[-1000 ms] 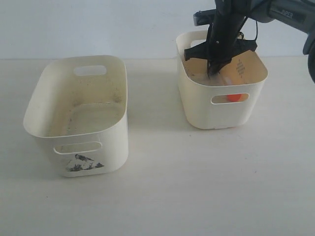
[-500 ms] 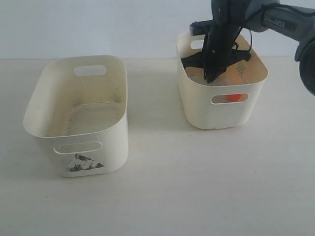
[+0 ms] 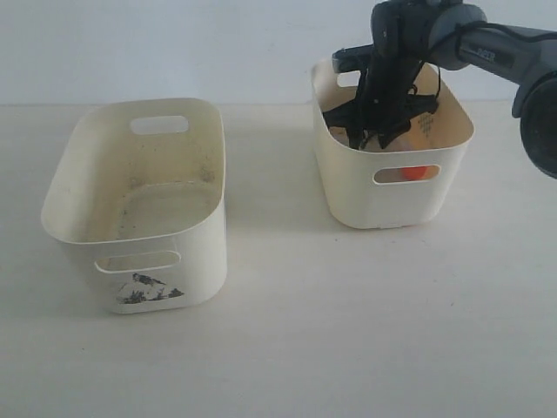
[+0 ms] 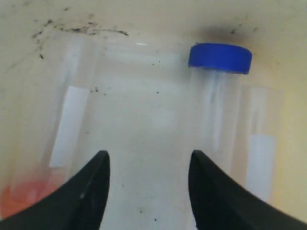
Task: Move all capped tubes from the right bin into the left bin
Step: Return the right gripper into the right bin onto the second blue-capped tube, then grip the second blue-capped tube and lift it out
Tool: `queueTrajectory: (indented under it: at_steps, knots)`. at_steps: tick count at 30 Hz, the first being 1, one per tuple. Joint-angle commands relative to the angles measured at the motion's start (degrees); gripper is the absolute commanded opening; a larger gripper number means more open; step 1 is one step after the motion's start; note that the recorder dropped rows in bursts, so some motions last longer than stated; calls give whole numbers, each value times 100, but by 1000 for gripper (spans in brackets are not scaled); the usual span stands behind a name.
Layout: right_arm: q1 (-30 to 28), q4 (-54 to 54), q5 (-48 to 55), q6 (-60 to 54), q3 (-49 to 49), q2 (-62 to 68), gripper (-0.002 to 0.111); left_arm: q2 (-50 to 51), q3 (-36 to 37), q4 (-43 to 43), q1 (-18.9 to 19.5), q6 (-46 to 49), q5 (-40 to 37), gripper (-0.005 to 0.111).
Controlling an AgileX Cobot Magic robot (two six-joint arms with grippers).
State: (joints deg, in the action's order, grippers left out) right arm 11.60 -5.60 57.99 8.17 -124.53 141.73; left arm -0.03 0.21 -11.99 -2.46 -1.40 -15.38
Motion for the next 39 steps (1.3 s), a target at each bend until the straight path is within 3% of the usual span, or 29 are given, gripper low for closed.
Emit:
queueTrajectory:
  at_steps: [1, 21, 24, 28, 39]
  knots:
    - [-26, -565, 21, 252, -18, 76, 50, 3, -21, 21, -8, -76, 43, 4]
    - [-26, -545, 121, 436, -18, 307, 50, 3, -21, 21, -8, -76, 43, 4]
    - [-26, -545, 107, 495, -18, 263, 36, 3, -21, 21, -8, -76, 43, 4]
    - [-26, -545, 244, 495, -18, 138, 0, 3, -21, 21, -8, -76, 43, 4]
    - [-26, -545, 1030, 404, -18, -802, 0, 3, -21, 21, -8, -76, 43, 4]
